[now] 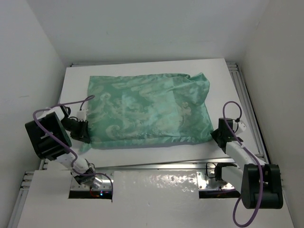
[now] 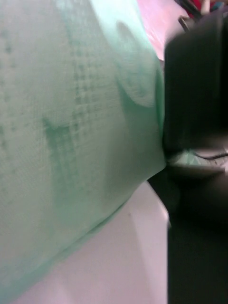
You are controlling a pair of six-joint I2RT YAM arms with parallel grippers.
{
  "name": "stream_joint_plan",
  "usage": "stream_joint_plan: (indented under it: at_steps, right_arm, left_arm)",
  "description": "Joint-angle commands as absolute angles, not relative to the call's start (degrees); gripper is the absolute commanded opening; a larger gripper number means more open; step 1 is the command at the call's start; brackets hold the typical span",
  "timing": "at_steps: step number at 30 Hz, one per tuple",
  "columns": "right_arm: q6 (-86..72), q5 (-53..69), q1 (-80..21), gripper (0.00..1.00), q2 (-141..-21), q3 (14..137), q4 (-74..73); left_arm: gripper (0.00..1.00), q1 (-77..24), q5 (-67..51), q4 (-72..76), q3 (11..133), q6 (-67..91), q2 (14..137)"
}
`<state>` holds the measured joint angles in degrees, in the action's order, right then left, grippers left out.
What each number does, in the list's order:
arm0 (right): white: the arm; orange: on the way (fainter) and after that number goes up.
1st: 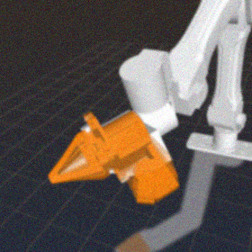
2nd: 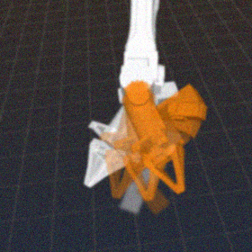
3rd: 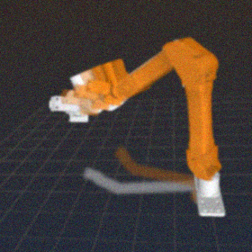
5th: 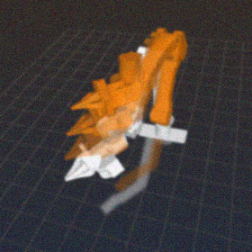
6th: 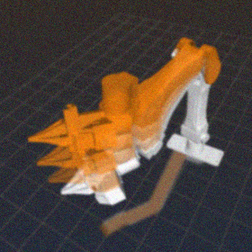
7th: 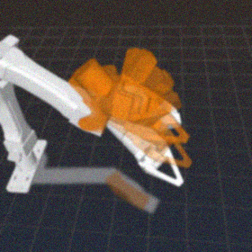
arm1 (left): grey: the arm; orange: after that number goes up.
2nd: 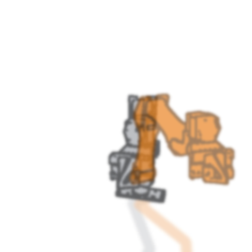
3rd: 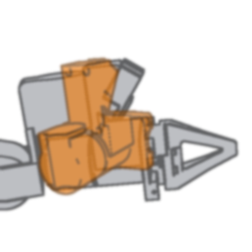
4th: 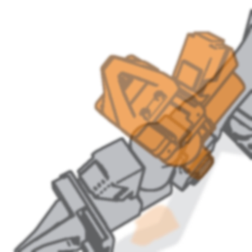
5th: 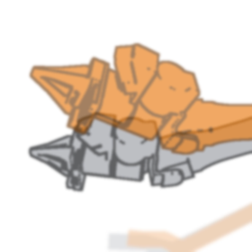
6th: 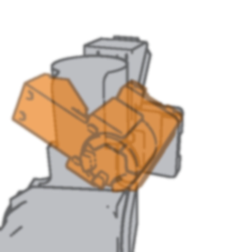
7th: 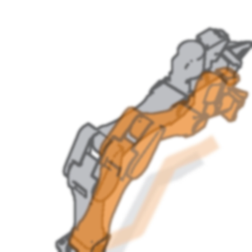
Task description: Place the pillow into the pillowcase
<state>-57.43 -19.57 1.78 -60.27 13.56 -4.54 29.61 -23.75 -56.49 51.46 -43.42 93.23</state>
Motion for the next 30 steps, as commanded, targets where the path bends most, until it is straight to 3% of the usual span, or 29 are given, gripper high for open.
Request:
stream_joint_plan:
  at_steps: [1, 3, 4, 5, 9, 12, 14, 25, 30]
  right_arm:
    - [-62.2, -19.3, 1.8, 0.24, -61.6, 10.5, -6.0]
    - [-63.0, -17.2, 1.8, 0.25, -61.4, 10.3, -6.6]
    - [-63.2, -16.4, 1.8, 0.41, -61.1, 10.5, -8.2]
    - [-62.8, -15.5, 1.8, 0.45, -60.8, 10.6, -8.7]
    - [-62.4, -14.3, 1.8, 0.47, -59.7, 9.2, -9.6]
    - [-63.1, -13.5, 1.8, 0.65, -59.5, 9.8, -12.8]
    - [-63.6, -13.1, 1.8, 0.73, -58.8, 10.8, -15.9]
    - [-64.4, -18.0, 1.3, 0.61, -40.3, 12.3, -28.6]
    - [-61.4, -18.6, 1.1, 0.69, -36.0, 11.6, -27.8]
  left_arm:
    - [0.0, 29.4, -26.5, -53.3, 54.5, -43.4, 94.6]
    - [0.0, 29.4, -26.5, -53.5, 55.0, -43.3, 94.1]
    - [0.0, 29.4, -26.8, -54.2, 55.2, -43.7, 94.0]
    - [0.0, 29.4, -27.0, -54.6, 55.4, -43.9, 93.5]
    - [0.0, 29.4, -26.9, -55.8, 55.7, -44.6, 92.5]
    - [0.0, 29.4, -26.8, -56.4, 56.4, -44.6, 92.0]
    - [0.0, 29.4, -27.0, -57.1, 57.2, -44.6, 92.1]
    - [0.0, 29.4, -27.3, -57.2, 58.4, -43.9, 92.5]
    - [0.0, 29.4, -26.7, -57.2, 58.4, -44.2, 92.5]
